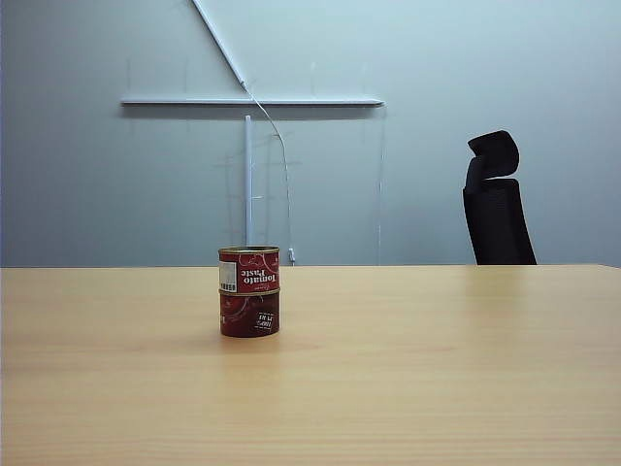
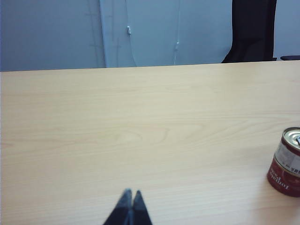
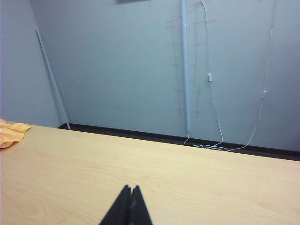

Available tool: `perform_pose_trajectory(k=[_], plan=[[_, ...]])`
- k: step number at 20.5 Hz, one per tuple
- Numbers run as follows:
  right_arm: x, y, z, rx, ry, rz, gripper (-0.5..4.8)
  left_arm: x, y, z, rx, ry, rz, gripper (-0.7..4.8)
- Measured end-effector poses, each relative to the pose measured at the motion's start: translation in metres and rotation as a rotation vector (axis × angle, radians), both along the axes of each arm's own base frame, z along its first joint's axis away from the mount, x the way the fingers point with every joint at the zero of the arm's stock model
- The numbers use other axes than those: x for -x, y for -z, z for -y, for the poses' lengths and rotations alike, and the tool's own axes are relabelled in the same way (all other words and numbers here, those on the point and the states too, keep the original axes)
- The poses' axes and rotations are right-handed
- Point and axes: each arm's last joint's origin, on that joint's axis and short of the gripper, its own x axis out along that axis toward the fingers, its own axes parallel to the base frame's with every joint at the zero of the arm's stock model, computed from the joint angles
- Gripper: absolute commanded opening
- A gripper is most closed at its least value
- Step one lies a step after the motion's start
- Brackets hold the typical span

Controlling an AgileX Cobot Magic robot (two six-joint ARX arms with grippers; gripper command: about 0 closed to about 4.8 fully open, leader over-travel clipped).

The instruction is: Stack a can of tomatoes on the right onto the can of tomatoes on the left.

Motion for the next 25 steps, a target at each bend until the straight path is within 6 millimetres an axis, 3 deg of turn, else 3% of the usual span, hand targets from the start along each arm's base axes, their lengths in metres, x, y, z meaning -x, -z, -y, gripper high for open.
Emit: perform_pose_trajectory(k=[25], plan=[[0.0000, -0.0002, 0.0004, 0.000, 0.012, 0.001, -0.04, -0.0005, -0.0014, -0.0031, -0.003, -0.109, 0.015, -0.02]])
